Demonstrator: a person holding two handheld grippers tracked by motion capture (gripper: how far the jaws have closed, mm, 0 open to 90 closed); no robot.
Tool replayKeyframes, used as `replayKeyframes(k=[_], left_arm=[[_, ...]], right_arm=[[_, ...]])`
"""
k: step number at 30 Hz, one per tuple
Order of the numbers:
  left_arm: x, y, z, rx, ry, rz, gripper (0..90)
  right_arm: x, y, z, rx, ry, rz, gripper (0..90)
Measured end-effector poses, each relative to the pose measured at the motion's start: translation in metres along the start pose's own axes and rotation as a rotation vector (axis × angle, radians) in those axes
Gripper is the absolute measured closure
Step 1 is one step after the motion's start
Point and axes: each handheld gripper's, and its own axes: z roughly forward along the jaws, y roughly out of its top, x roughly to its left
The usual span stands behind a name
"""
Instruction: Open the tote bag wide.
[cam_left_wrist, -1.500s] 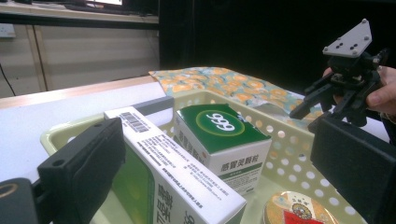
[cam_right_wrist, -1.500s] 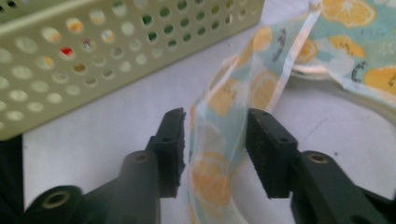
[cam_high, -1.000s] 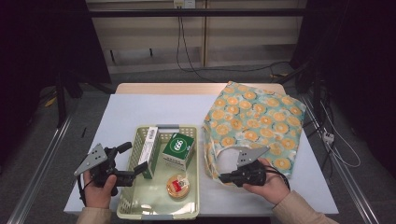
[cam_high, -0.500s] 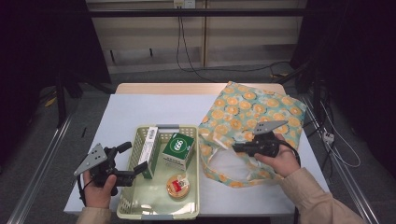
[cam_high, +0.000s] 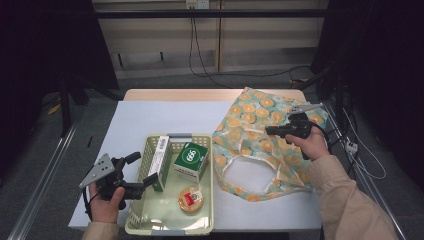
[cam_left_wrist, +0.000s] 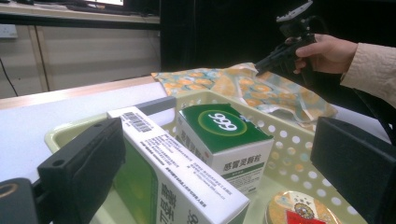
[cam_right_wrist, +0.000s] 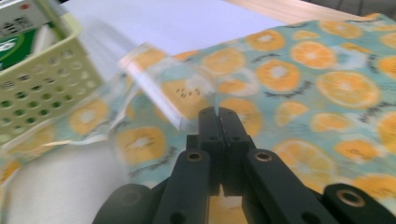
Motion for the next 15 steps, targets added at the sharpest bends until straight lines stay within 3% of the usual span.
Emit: replayKeyframes(k=[8,13,15], left_arm=[[0.0,0.0,0.001,-0.004,0.003,-0.002,3.0],[0.001,-0.001,0.0,0.002,0.007,-0.003,3.0],[0.001,-0.001,0.001,0.003,0.007,-0.004,3.0]], right_arm=[[-0.034,-0.003,0.003,-0.021,-0.054,0.05,89.9],[-0.053,-0.009,0.005,-0.023,-0.142,0.096,90.0],[-0.06,-0.013,0.005,-0.044,-0.152,0.131,89.4]])
